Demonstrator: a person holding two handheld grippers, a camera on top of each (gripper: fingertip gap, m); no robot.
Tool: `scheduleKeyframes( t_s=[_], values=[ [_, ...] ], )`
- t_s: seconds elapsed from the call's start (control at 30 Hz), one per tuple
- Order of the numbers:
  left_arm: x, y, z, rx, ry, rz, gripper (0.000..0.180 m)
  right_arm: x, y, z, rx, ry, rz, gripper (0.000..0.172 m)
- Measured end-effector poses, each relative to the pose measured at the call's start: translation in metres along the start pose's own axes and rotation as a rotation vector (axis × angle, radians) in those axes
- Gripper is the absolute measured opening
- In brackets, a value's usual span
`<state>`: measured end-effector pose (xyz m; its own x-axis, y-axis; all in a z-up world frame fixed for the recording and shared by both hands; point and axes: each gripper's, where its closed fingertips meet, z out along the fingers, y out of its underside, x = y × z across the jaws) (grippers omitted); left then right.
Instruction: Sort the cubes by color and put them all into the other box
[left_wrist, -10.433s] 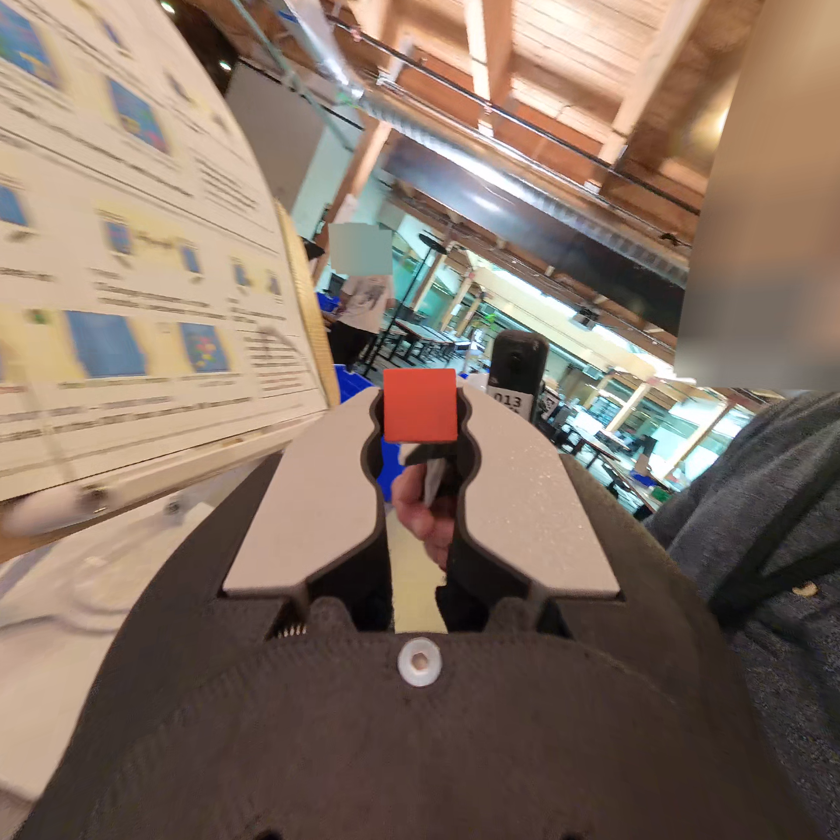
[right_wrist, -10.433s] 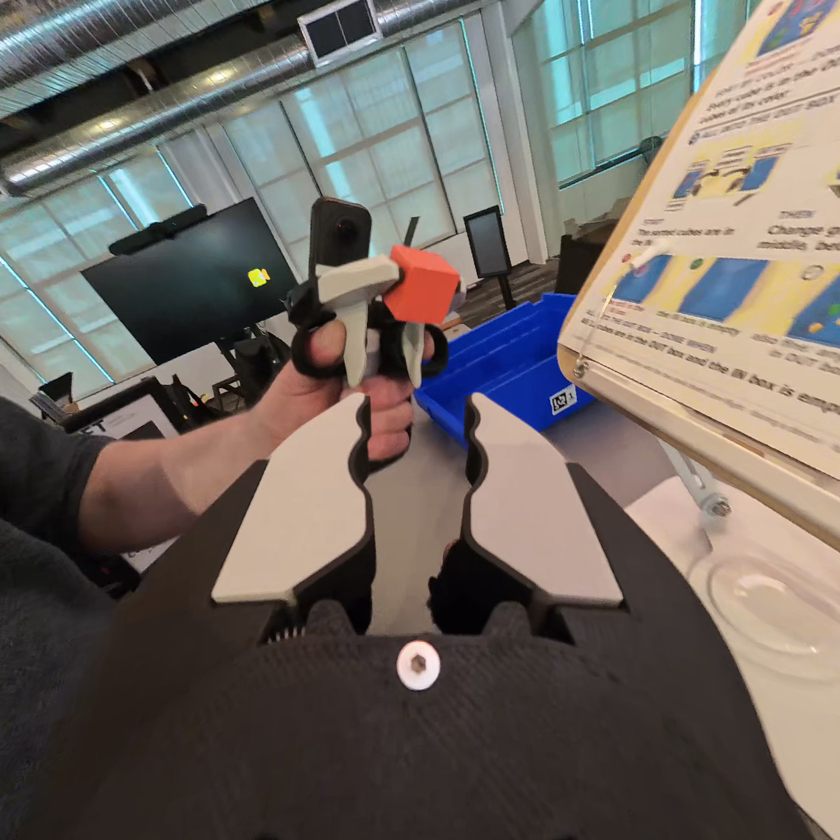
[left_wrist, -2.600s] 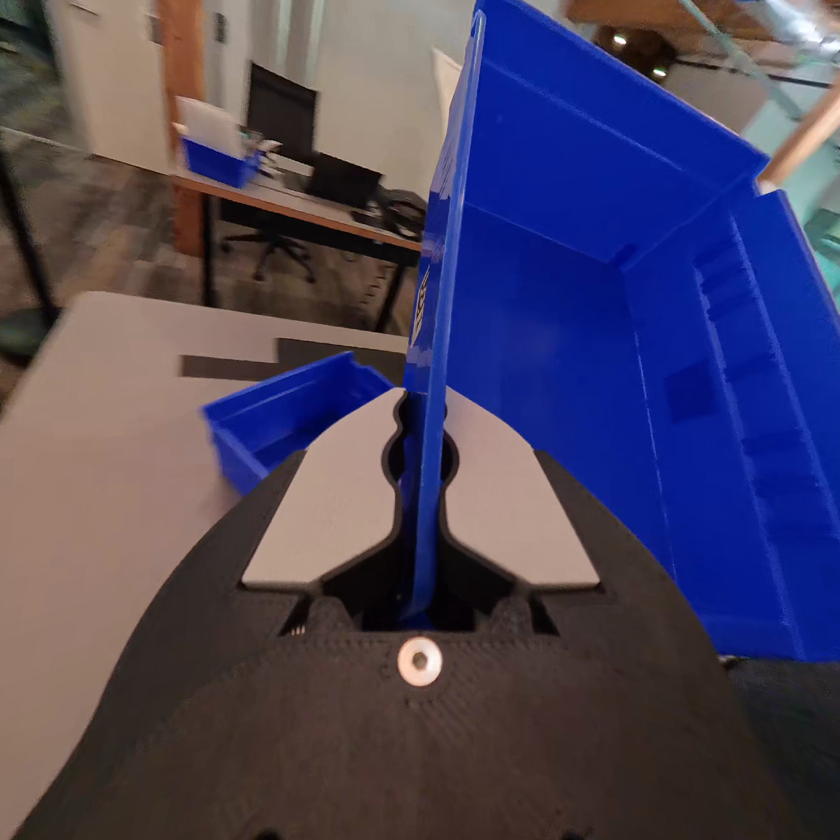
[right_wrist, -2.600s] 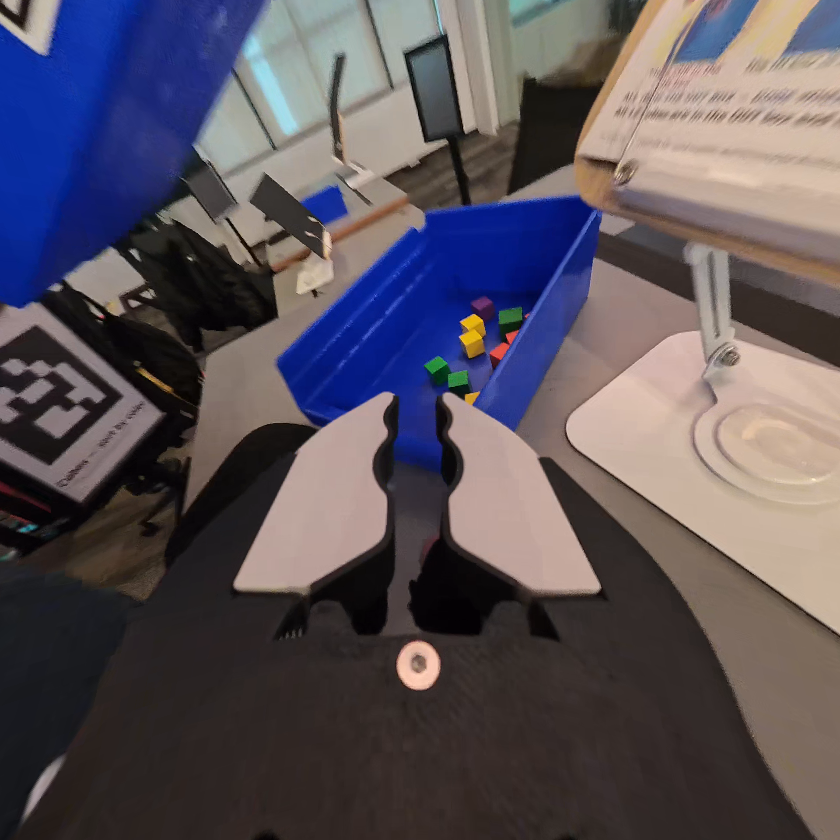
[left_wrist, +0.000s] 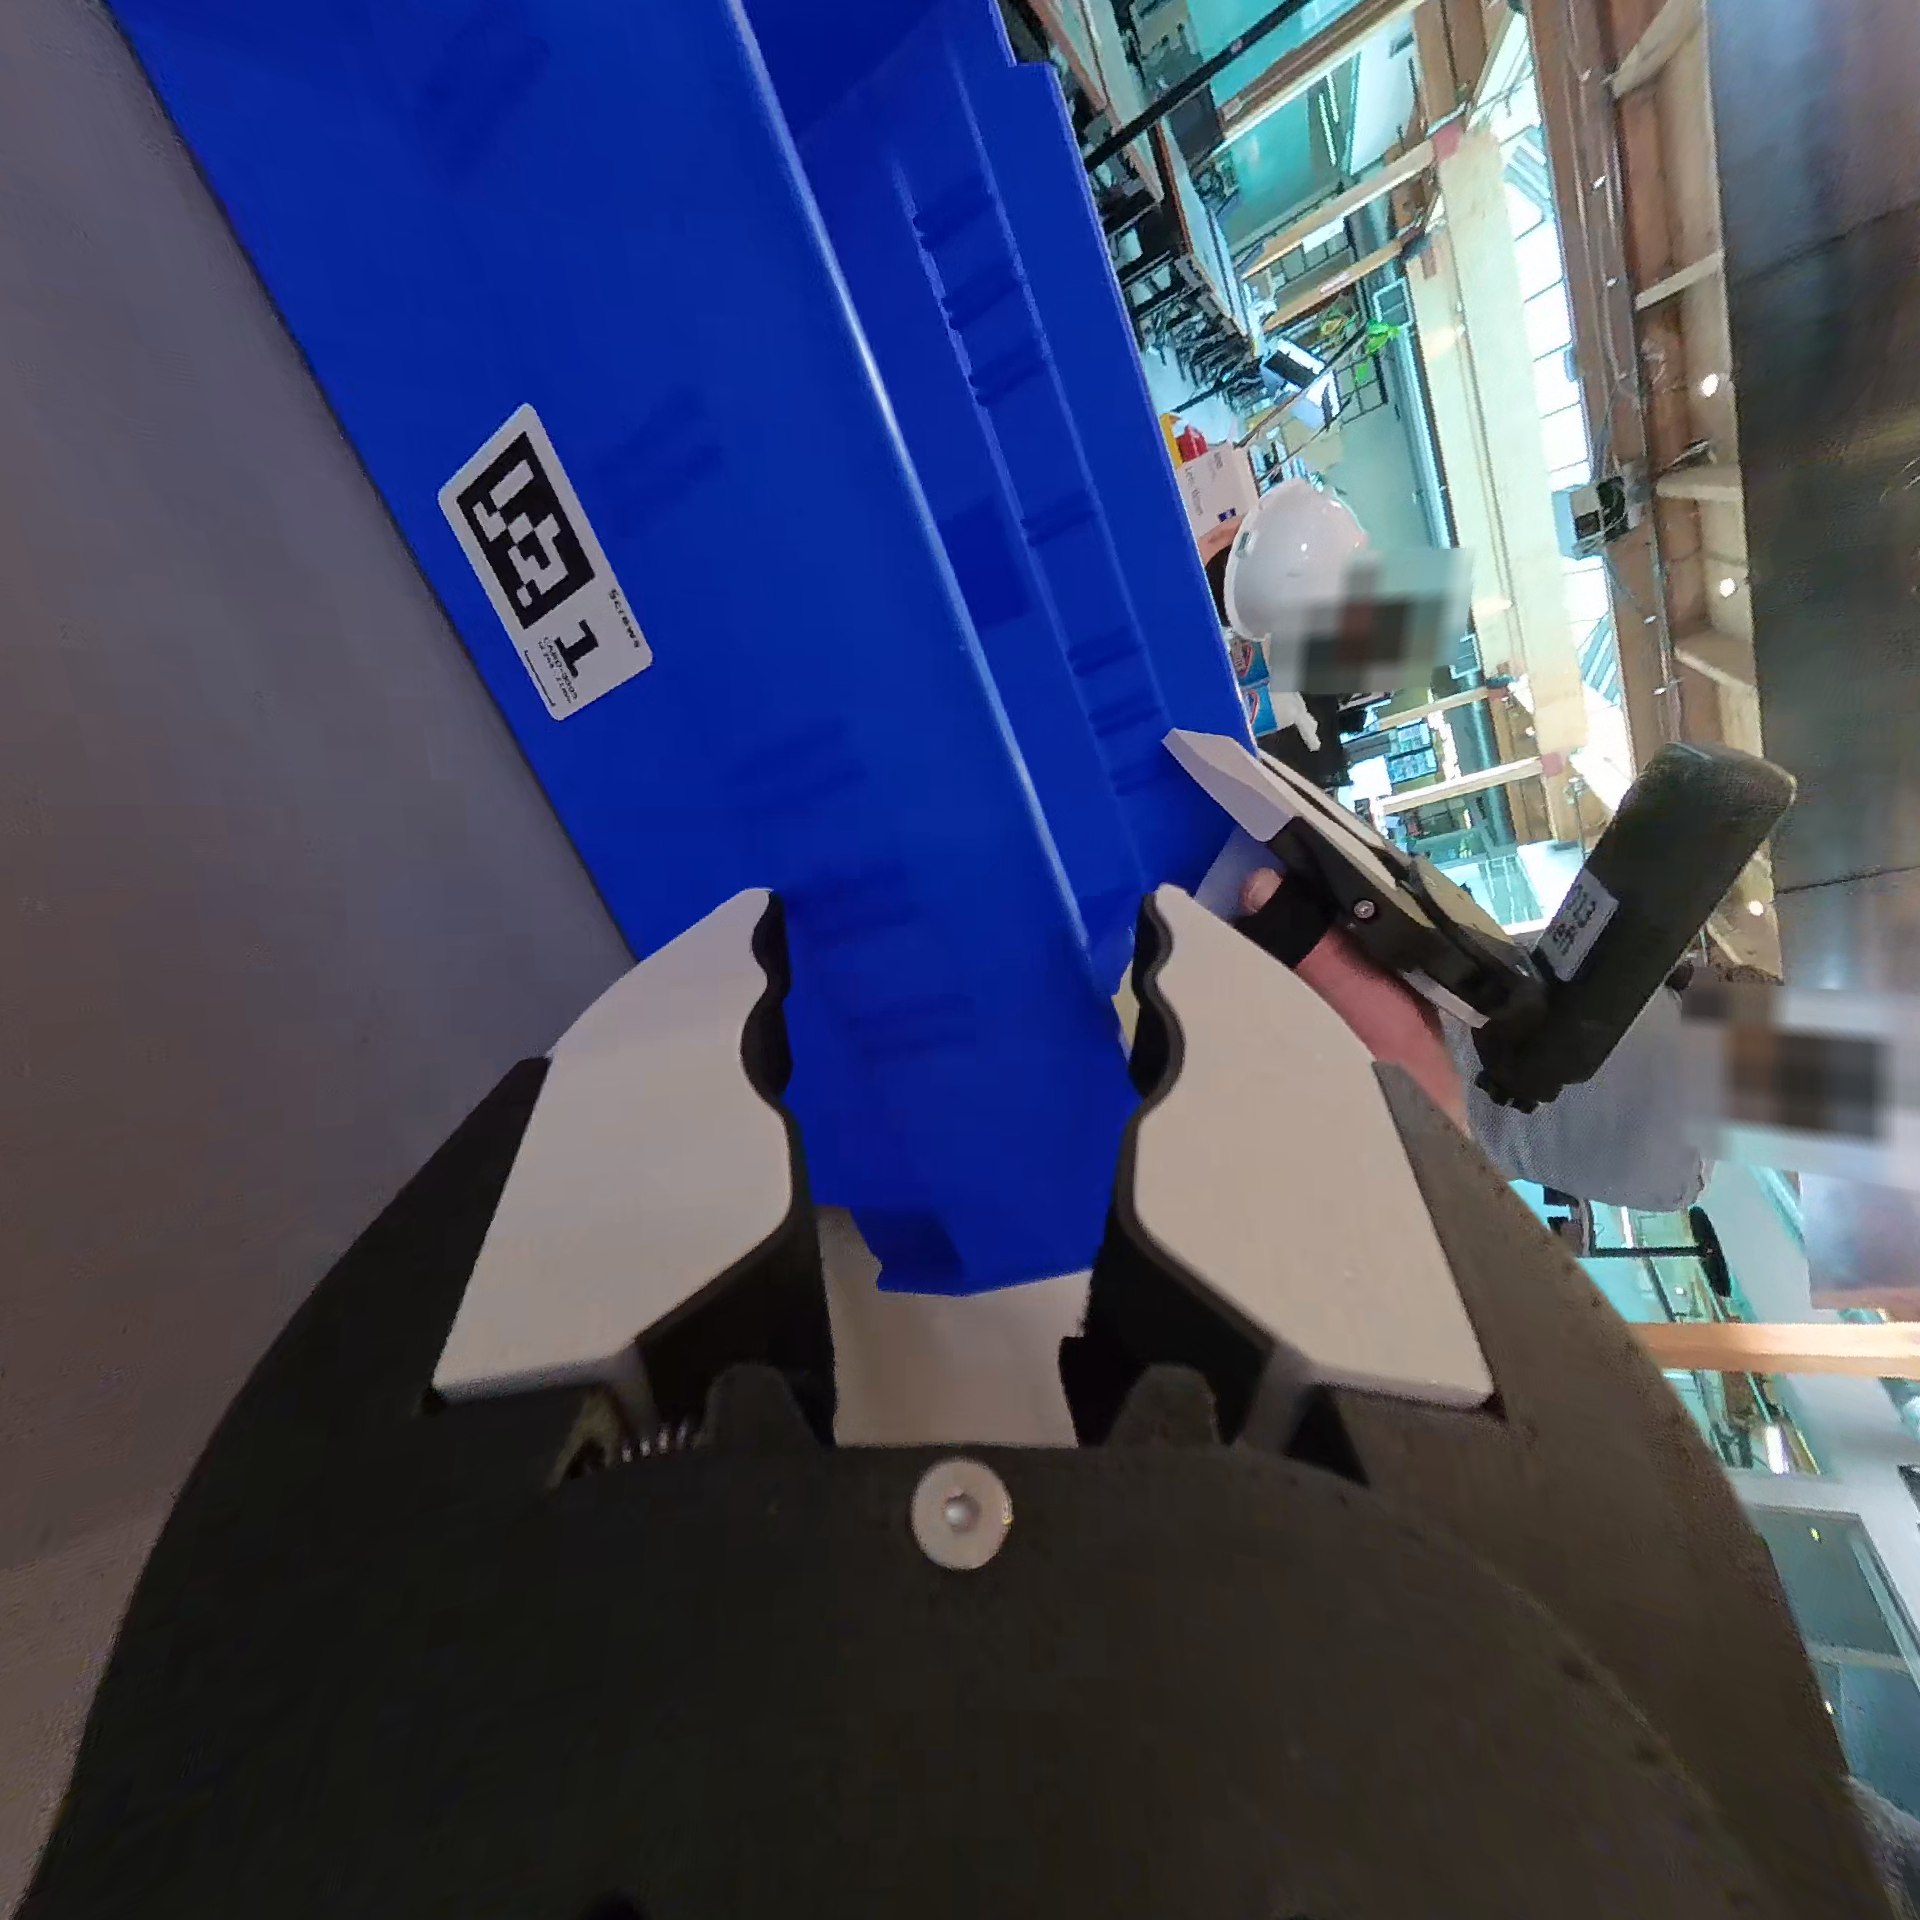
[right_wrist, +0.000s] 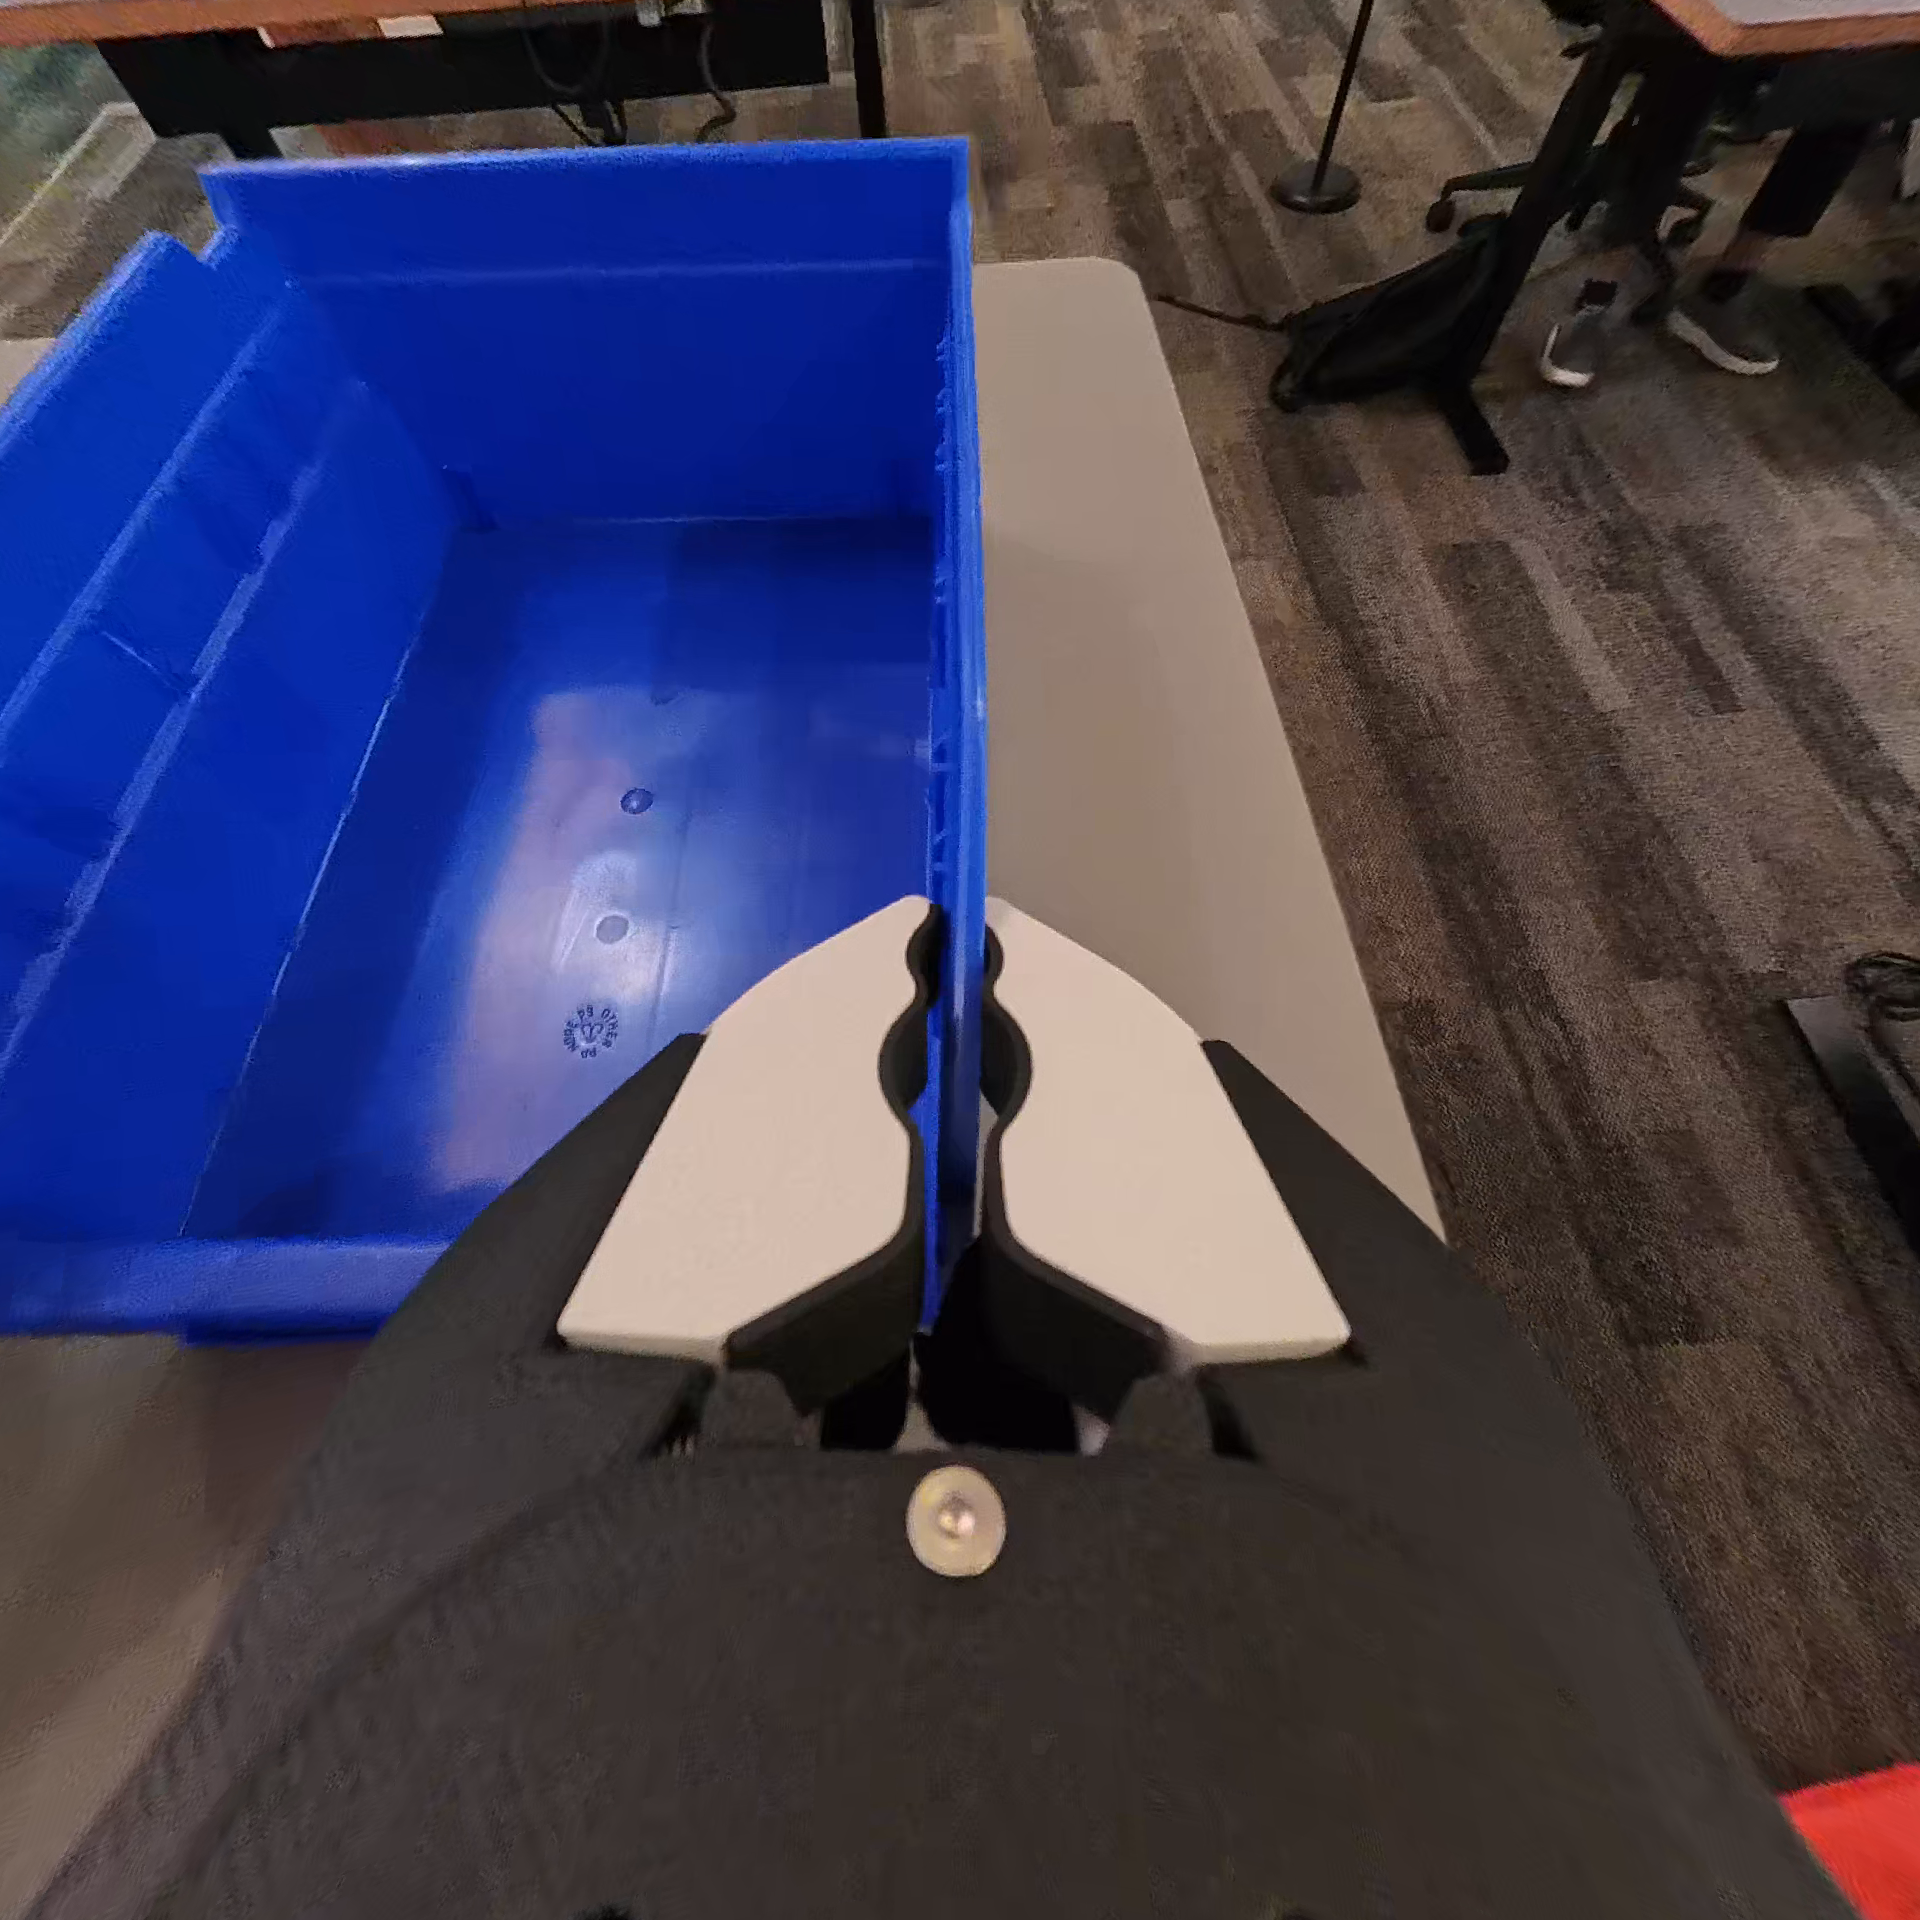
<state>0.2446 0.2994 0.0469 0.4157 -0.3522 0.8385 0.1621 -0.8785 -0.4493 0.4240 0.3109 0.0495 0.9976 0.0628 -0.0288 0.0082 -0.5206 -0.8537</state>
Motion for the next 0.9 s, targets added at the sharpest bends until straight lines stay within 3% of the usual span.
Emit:
scheduleKeyframes(
  t_s=[0.3,0.37,0.5,0.67,0.9],
  values=[
    [0.0,-0.014,0.002,0.021,0.043,0.016,0.065,0.005,-0.013,0.015,0.016,-0.009,0.015,0.007],
    [0.006,-0.011,-0.012,0.026,0.056,0.061,0.06,0.008,-0.023,0.003,0.07,0.034,0.029,0.026],
    [0.046,0.027,-0.058,-0.056,0.175,0.178,0.047,-0.003,-0.045,-0.044,0.19,0.124,-0.087,0.037],
    [0.07,0.065,-0.149,-0.034,0.187,0.301,0.047,-0.102,-0.05,-0.085,0.235,-0.108,-0.263,0.031],
    [0.012,0.054,-0.306,0.223,-0.19,0.344,0.051,-0.278,-0.017,-0.099,0.202,-0.548,-0.399,0.031]
  ],
)
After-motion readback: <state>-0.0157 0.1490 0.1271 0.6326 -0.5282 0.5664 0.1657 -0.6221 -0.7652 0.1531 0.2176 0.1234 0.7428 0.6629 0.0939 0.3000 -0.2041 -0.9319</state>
